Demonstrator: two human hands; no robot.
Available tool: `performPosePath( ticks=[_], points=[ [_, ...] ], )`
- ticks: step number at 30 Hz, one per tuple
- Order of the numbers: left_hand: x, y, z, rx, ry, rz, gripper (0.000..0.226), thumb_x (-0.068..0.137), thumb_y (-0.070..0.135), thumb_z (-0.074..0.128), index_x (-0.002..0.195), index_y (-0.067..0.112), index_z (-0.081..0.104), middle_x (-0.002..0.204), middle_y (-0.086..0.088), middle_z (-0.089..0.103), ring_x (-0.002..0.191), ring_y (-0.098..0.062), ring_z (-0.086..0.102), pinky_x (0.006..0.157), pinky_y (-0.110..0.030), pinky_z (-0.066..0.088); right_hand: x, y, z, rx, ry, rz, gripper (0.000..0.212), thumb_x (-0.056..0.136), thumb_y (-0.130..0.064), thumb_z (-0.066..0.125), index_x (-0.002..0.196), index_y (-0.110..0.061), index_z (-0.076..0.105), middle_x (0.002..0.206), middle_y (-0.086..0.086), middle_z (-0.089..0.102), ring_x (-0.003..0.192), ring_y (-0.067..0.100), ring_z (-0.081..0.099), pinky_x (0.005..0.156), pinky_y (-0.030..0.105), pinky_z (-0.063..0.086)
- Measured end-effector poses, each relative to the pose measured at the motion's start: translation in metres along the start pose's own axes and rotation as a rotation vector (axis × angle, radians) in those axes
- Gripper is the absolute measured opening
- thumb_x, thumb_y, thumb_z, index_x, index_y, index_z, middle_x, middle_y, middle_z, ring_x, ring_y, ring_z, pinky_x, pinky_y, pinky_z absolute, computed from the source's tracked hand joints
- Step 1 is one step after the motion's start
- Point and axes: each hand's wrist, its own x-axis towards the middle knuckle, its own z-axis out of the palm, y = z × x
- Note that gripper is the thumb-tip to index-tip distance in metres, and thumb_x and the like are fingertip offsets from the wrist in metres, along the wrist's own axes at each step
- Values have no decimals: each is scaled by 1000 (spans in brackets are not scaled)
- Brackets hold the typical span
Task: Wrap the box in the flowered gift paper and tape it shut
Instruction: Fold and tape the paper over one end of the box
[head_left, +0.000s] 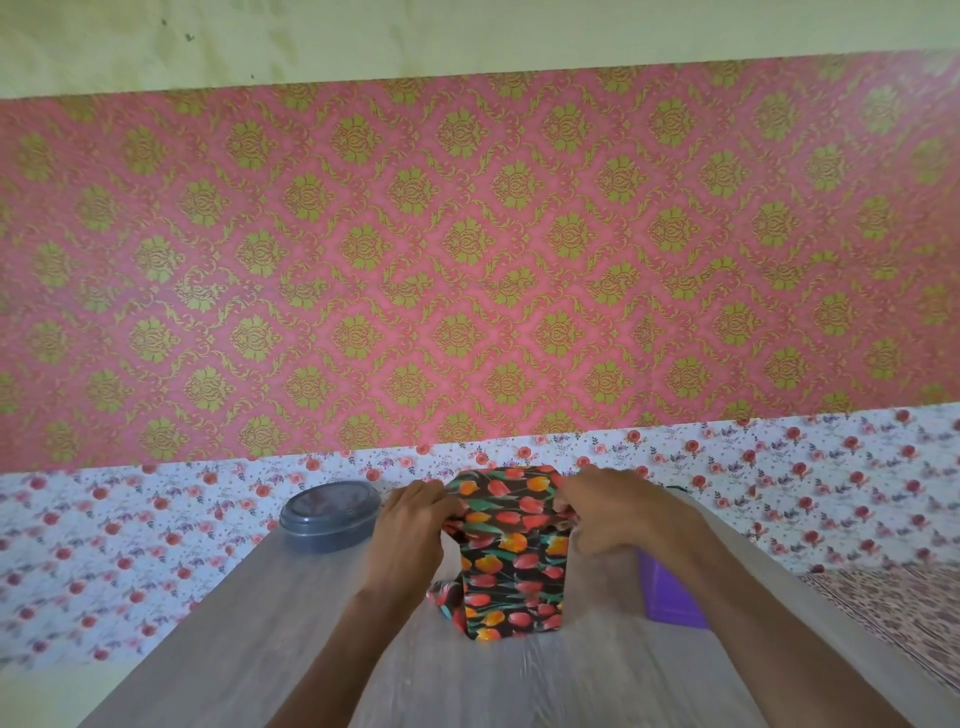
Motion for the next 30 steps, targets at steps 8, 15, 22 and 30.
performPosePath(
  ticks=[8, 15, 22, 30],
  points=[
    [1, 1, 4, 5, -43, 19, 38, 54, -13, 75, 74, 18, 67, 77, 4, 66, 71, -21, 64, 58, -31, 50, 47, -44, -13, 253, 298, -87, 31, 98, -18, 51, 72, -9, 66, 54, -6, 52, 43, 10, 41, 51, 23, 38],
    [-5, 1, 6, -10, -28, -10, 49, 39, -23, 72, 63, 16, 54, 61, 3, 57, 53, -18, 53, 48, -23, 32, 53, -48, 38, 110, 22, -107, 59, 106, -41, 24, 158, -19, 5, 165, 1, -3, 151, 20, -3, 122, 38, 1],
    [-20, -9, 4, -93, 106, 109, 57, 58, -19, 76, 103, 15, 67, 102, -2, 67, 91, -20, 61, 72, -29, 53, 53, -40, 53, 26, 58, -99, 61, 104, -50, 14, 157, -26, -7, 164, -5, -14, 149, 14, -17, 122, 42, -10],
    [0, -17, -11, -764, -118, -594, 28, 83, 2, 72, 101, 24, 67, 101, 9, 69, 96, -16, 67, 86, -33, 57, 55, -39, 55, 58, 37, -88, 63, 103, -54, 13, 155, -30, -11, 162, -10, -19, 147, 10, -21, 120, 40, -13]
  ],
)
